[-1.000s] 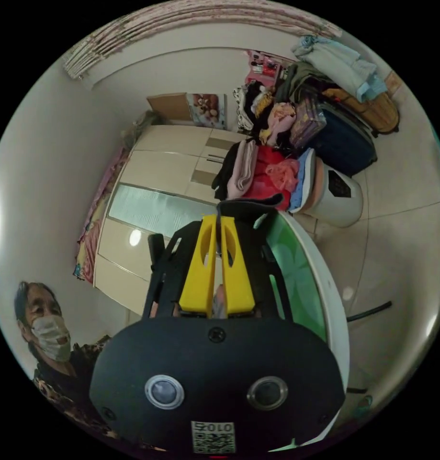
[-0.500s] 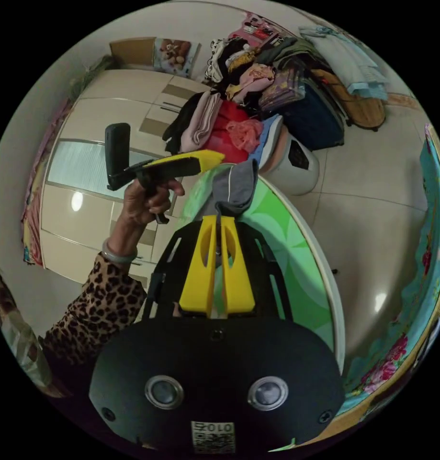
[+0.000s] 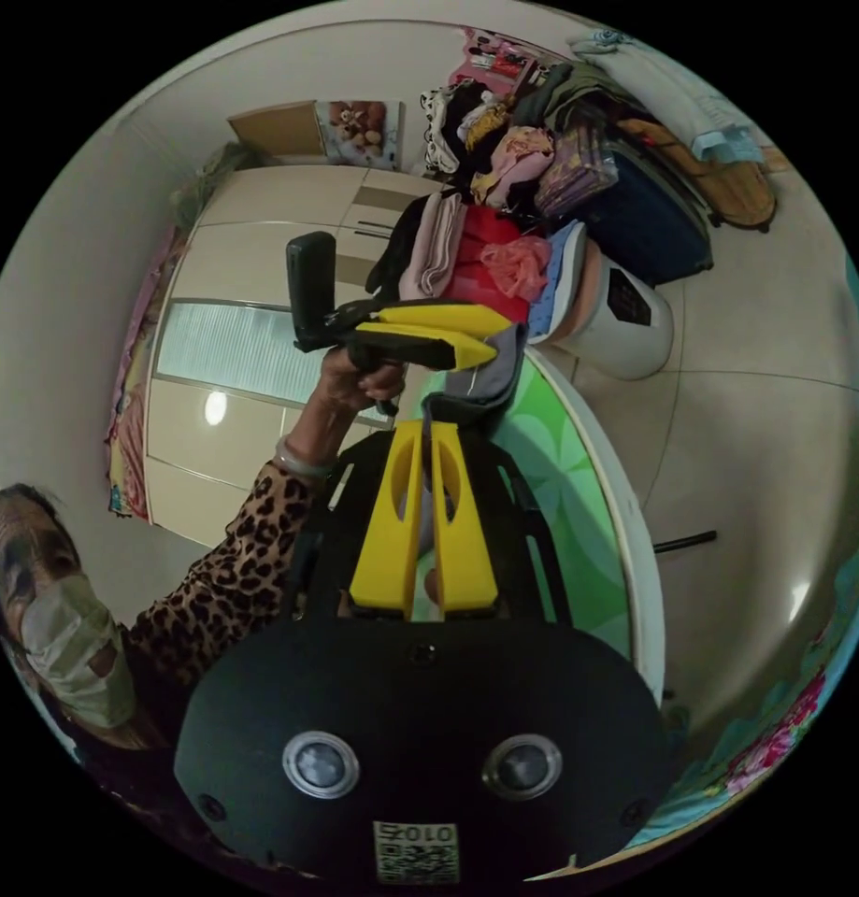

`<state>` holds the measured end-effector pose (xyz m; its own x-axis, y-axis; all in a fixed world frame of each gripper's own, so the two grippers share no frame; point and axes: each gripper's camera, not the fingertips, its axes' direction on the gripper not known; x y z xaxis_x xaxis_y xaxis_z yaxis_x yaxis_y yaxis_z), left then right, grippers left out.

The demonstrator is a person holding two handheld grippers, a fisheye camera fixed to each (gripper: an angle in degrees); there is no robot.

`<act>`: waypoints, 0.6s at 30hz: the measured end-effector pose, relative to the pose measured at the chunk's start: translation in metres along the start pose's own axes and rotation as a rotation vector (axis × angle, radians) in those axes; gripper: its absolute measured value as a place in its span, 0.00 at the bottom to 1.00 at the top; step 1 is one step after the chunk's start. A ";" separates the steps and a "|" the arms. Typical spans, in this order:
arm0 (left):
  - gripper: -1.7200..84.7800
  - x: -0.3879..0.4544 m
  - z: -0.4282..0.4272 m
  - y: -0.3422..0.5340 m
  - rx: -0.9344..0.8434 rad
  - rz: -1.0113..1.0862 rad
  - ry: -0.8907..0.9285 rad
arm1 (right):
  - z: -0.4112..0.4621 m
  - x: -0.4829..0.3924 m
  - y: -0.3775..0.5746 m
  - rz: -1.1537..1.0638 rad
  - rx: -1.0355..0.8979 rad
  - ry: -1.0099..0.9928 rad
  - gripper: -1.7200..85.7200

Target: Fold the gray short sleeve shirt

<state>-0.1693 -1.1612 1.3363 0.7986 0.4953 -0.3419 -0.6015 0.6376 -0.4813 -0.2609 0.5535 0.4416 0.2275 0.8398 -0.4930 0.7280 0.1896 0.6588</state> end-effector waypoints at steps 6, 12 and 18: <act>0.06 0.000 0.012 0.013 0.027 0.097 -0.091 | 0.000 0.014 0.010 0.002 0.026 -0.065 0.06; 0.02 0.000 0.020 0.040 0.032 0.050 -0.098 | -0.002 0.029 0.026 -0.030 0.073 -0.180 0.06; 0.02 0.026 -0.039 0.111 0.287 -0.075 -0.141 | -0.001 0.033 0.043 -0.181 0.130 -0.418 0.06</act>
<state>-0.2149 -1.1005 1.2428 0.8422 0.5047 -0.1897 -0.5385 0.8056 -0.2471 -0.2227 0.5901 0.4549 0.3107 0.5176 -0.7972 0.8488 0.2263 0.4778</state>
